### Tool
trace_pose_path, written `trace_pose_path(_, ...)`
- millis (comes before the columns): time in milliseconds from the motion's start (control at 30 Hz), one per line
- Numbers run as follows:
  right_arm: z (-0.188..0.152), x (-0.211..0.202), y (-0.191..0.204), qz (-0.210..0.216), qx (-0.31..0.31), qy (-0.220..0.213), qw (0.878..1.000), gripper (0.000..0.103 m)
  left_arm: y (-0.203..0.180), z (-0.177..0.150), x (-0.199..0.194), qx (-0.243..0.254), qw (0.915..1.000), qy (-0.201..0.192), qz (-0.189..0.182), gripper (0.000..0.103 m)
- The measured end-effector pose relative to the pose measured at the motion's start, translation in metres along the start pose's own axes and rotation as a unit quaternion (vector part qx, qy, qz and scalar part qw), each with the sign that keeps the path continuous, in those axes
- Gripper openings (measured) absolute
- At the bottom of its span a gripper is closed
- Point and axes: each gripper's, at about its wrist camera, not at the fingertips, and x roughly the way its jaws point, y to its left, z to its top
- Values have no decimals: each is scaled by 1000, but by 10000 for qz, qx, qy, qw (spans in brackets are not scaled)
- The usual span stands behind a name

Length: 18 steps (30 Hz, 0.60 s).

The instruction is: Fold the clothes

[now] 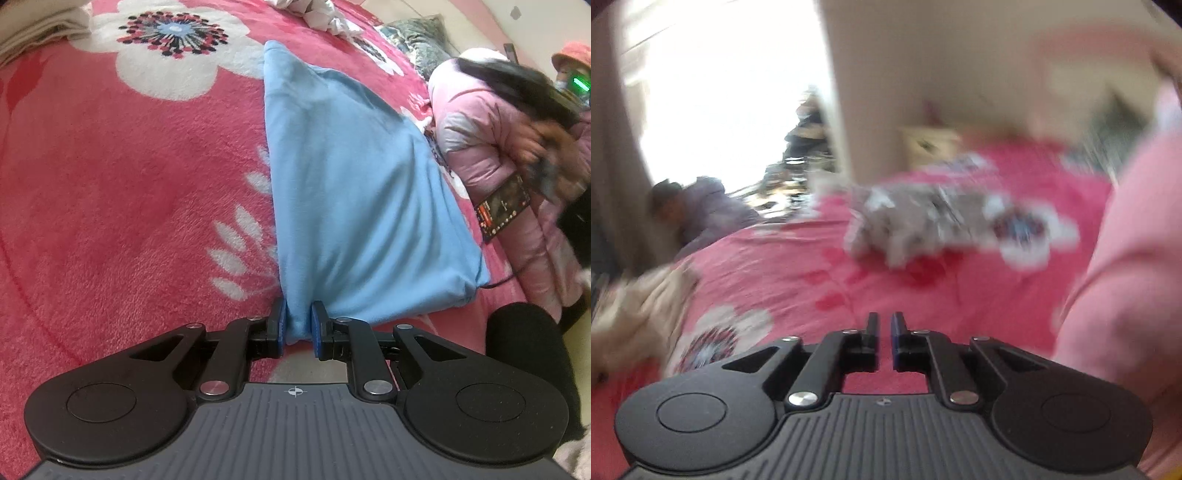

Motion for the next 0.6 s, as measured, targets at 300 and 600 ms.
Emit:
trace_pose_path(300, -87, -1, 86, 1264, -1160, 2488, 9532, 17, -18, 1, 2, 286, 9986, 38, 433, 17)
trace_pose_path(600, -97, -51, 60, 24, -910, 2516, 9635, 12, -13, 6, 4, 187, 9991, 155, 357, 17)
